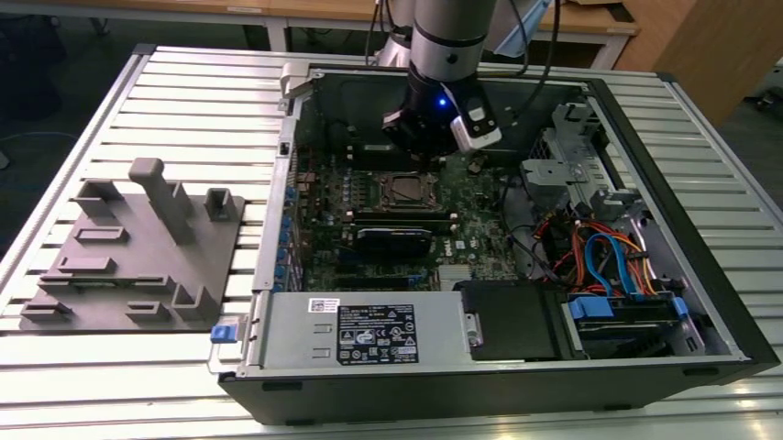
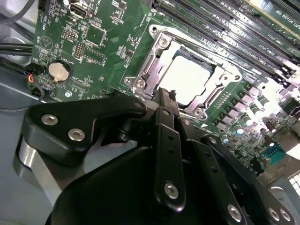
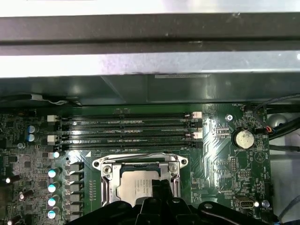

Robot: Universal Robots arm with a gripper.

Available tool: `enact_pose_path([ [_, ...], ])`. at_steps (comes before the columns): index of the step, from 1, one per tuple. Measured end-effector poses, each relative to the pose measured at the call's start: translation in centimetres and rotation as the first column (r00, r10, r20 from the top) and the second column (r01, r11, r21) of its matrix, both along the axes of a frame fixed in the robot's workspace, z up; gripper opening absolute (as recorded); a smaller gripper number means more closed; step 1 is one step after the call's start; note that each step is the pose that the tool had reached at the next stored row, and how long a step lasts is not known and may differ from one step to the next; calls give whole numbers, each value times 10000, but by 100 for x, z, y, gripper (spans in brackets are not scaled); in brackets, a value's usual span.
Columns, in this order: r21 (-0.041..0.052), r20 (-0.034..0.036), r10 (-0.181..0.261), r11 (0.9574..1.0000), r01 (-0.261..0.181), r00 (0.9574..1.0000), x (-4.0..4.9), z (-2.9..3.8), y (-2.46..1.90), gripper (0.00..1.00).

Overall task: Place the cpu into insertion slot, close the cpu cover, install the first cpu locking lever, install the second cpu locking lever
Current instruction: 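Install the second cpu locking lever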

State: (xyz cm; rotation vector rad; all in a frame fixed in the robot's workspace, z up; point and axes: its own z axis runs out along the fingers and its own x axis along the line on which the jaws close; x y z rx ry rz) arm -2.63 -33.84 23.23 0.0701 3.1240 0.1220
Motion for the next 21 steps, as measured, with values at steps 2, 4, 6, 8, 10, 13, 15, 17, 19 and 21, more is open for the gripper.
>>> enact_pose_path([
  [2, -11, -1, -2, 10000, 2, 10000, -1, 1, -11, 10],
  [4, -12, -1, -1, 10000, 1, 10000, 0, 0, -41, 10],
  [6, -16, 0, -1, 10000, 1, 10000, -1, 0, -58, 10],
  [8, -39, 0, -2, 10000, 2, 10000, 0, 0, -58, 10],
  [10, -72, 0, -1, 10000, 1, 10000, 0, 0, -58, 10],
  [13, -121, 0, -1, 9999, 1, 10000, 0, 0, -58, 10],
  [15, -154, 0, -1, 9999, 1, 10000, 0, 0, -58, 10],
  [17, -186, -1, -1, 9998, 1, 10000, -1, 0, -58, 10],
  [19, -219, 0, -2, 9998, 2, 10000, -1, 0, -58, 10],
  [21, -252, 0, -1, 9997, 1, 10000, 0, 0, -58, 10],
])
